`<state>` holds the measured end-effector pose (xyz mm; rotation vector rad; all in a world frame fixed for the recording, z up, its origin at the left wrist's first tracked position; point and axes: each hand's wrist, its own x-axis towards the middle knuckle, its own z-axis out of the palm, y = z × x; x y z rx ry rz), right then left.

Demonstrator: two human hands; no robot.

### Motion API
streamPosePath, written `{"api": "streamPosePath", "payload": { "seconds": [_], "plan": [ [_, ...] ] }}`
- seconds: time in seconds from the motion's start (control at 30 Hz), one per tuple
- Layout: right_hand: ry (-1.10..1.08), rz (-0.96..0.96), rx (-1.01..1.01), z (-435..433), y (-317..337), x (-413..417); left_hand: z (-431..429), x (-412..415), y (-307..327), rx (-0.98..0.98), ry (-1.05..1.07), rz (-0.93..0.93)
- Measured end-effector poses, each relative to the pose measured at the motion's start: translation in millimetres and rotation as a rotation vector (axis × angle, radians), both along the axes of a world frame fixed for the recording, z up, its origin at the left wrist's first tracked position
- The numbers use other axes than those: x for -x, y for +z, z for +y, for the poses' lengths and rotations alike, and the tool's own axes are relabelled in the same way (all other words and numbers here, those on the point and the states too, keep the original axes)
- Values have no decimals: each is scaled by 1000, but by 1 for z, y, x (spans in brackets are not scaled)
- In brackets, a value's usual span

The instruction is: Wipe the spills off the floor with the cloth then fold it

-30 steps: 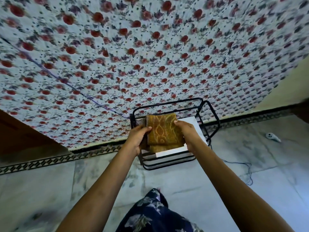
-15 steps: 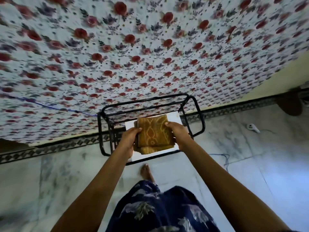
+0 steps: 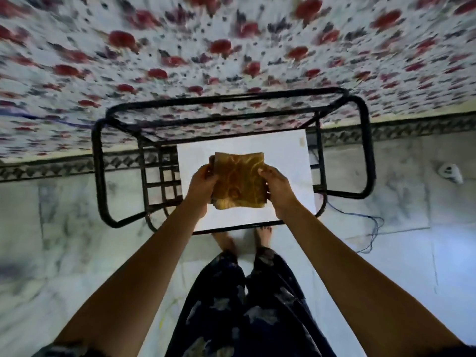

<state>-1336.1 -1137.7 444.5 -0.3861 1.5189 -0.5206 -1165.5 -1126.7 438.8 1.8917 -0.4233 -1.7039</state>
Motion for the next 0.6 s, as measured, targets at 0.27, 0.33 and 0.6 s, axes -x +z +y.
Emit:
{"api": "streamPosePath", "payload": {
  "seconds": [0.27,0.33,0.6],
  "plan": [
    [250,294,118,-38,-82,5,-31,16,-71,25,-13,-179],
    [321,382,179,-41,-91,8,-30,15,-81,32,-4,-263],
    [531,563,316,-35,-84,5,-25,21,-80,84,-172,-615]
  ]
}}
